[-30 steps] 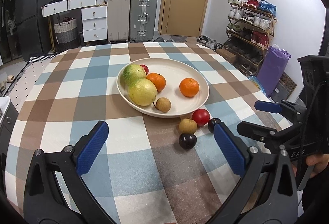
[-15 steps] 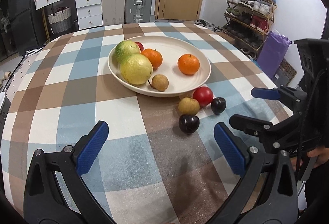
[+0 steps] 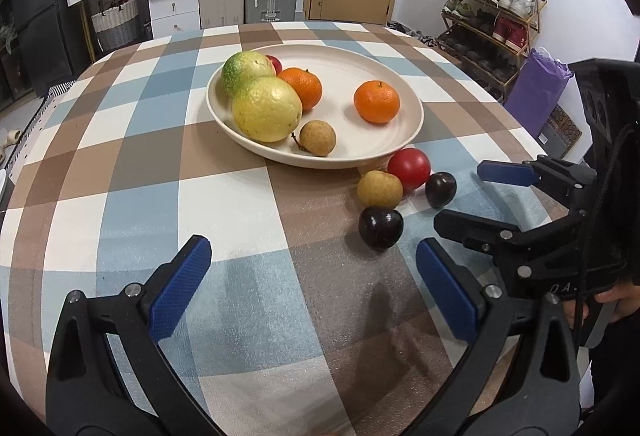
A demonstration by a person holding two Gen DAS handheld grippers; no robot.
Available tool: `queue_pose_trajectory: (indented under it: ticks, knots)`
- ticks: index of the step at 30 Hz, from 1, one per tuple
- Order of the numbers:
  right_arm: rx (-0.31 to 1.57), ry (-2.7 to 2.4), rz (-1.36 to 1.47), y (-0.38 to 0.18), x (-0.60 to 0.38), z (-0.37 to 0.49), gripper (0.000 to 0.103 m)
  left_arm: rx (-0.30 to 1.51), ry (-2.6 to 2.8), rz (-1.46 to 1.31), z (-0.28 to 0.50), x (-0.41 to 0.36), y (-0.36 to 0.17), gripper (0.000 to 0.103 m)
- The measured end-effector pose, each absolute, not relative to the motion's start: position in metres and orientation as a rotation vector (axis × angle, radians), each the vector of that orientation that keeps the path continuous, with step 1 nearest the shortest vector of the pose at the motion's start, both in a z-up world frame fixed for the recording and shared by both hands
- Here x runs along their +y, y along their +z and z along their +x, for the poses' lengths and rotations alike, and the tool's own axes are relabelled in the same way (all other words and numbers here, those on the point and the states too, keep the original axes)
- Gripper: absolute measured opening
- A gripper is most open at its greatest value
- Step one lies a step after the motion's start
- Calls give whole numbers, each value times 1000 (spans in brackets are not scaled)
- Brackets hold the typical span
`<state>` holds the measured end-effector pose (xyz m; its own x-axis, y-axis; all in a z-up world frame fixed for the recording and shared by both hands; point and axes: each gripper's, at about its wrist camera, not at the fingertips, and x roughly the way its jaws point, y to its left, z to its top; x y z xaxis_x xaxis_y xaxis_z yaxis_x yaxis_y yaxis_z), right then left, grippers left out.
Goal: Organize fruits
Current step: 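Move both tools back toward the remaining fruits beside the plate, then grasp a dark plum with the right gripper and lift it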
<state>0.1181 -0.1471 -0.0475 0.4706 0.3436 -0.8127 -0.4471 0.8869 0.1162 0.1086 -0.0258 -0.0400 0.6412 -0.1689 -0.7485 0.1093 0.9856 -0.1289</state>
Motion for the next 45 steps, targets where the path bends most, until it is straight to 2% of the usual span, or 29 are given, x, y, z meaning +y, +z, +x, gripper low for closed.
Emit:
queue_pose_trajectory:
  ticks: [2, 12, 16, 20, 22, 26, 32, 41, 45]
  knots:
    - [969, 486, -126, -48, -145, 119, 84, 868, -163, -80, 111, -25, -42, 102]
    - [965, 503, -166, -48, -136, 120, 69, 888, -167, -83, 113, -26, -45, 102]
    - [958, 530, -169, -46, -134, 118, 54, 892, -163, -89, 114, -25, -46, 102]
    - [953, 570, -154, -45, -132, 115, 44, 891, -163, -92, 114, -24, -46, 102]
    - [952, 576, -154, -45, -131, 114, 42, 892, -163, -92, 113, -24, -46, 102]
    - [956, 560, -151, -46, -132, 116, 31, 892, -163, -92, 113, -24, -46, 102]
    - [955, 569, -141, -46, -133, 116, 27, 901, -158, -92, 114, -24, -48, 102]
    - [928, 572, -120, -40, -139, 110, 26, 897, -150, -82, 114, -30, -48, 101]
    - [919, 575, -115, -38, -144, 107, 27, 902, -182, -94, 116, -36, -48, 94]
